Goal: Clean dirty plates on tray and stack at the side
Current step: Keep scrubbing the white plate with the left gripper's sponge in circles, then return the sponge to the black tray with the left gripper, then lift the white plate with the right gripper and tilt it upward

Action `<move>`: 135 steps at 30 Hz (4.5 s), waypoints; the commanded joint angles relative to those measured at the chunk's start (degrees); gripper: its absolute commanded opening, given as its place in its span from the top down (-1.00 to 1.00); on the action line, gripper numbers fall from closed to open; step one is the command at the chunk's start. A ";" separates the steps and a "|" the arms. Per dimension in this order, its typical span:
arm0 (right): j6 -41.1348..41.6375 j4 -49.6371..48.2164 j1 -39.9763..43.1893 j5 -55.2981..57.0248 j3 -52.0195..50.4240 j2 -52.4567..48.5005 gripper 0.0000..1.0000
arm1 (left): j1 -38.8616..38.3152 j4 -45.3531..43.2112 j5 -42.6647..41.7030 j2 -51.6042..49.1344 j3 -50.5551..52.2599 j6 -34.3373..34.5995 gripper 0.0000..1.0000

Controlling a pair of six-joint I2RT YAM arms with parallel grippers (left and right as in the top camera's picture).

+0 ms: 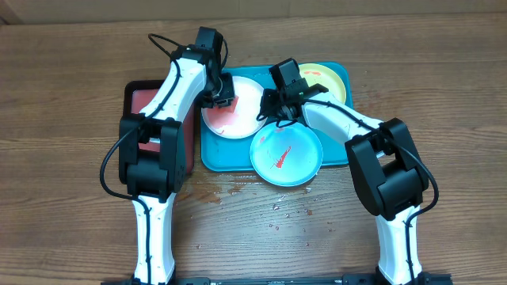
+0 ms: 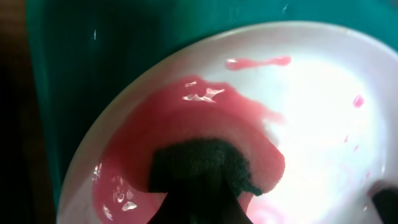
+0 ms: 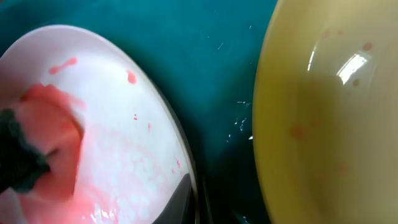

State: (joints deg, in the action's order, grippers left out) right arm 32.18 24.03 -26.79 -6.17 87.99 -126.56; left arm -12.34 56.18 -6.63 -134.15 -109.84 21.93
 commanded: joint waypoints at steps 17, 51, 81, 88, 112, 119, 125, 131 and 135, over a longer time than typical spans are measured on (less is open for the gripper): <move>0.61 -0.33 -0.26 0.09 0.87 -0.59 0.92 | -6.43 6.32 -0.94 -1.51 1.31 -3.04 0.92; 0.39 1.99 -0.15 -0.96 0.94 0.83 0.92 | -0.37 24.68 12.70 8.04 -22.47 -6.95 0.91; -4.00 6.14 0.94 -0.28 1.03 9.79 0.92 | 14.40 16.31 4.85 9.79 7.48 -12.26 0.91; -3.98 6.25 0.98 -0.31 1.03 9.88 0.92 | 14.58 15.47 3.85 10.14 8.13 -12.85 -0.22; -16.59 11.34 -4.00 27.65 1.05 19.47 0.92 | 17.68 12.52 -2.14 48.54 8.11 -21.33 -1.00; -25.07 7.41 -11.21 45.05 1.05 19.45 0.92 | 20.28 12.74 -7.91 51.43 8.11 -23.50 -1.00; -28.02 4.74 -13.77 53.35 1.03 19.41 0.92 | 20.26 12.68 -11.06 51.45 8.11 -23.71 -1.00; -29.51 2.29 -15.37 55.74 1.01 19.39 0.92 | 20.26 12.79 -11.26 51.43 8.11 -23.74 -0.99; -30.05 0.39 -16.81 56.98 1.01 19.39 0.92 | 20.26 13.49 -11.26 51.43 8.11 -24.28 -1.00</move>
State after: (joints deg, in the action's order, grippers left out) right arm 2.92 25.54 -42.06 47.72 88.40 -108.49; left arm 7.64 69.30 -16.58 -83.77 -101.60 -0.47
